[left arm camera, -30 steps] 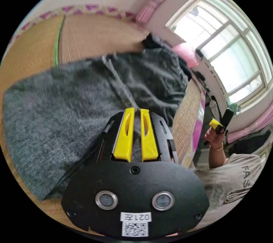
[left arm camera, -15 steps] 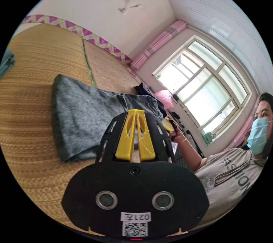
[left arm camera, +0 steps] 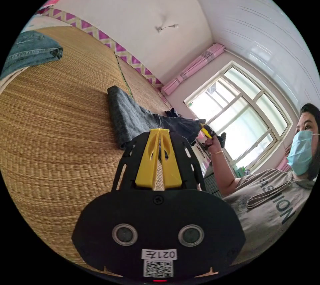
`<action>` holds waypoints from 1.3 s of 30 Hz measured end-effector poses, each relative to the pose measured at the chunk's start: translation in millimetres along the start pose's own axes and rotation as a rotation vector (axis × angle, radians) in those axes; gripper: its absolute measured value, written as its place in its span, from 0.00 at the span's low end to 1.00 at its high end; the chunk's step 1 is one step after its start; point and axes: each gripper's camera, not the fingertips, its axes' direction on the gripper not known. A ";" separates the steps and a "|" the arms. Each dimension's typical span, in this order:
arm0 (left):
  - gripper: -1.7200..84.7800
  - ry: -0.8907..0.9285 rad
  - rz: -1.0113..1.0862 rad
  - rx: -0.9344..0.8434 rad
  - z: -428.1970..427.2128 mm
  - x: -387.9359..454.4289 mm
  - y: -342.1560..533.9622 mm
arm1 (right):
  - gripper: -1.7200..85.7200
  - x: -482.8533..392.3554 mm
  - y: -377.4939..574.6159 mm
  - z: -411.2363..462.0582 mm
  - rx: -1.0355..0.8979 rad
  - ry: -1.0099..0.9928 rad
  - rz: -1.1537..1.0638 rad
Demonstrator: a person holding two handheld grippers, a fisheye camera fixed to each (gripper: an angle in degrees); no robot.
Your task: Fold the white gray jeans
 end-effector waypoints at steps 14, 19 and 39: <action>0.01 -0.049 -0.012 0.065 -60.4 -1.6 18.5 | 0.10 -383.5 246.0 266.6 -0.455 0.194 -1.261; 0.01 -0.068 -0.015 0.075 -63.8 -6.4 14.1 | 0.13 -382.9 221.0 249.1 -0.477 0.060 -1.165; 0.02 -0.327 -0.009 -0.053 76.1 -15.7 -156.7 | 0.05 -224.5 34.2 203.9 -0.367 -0.004 -0.806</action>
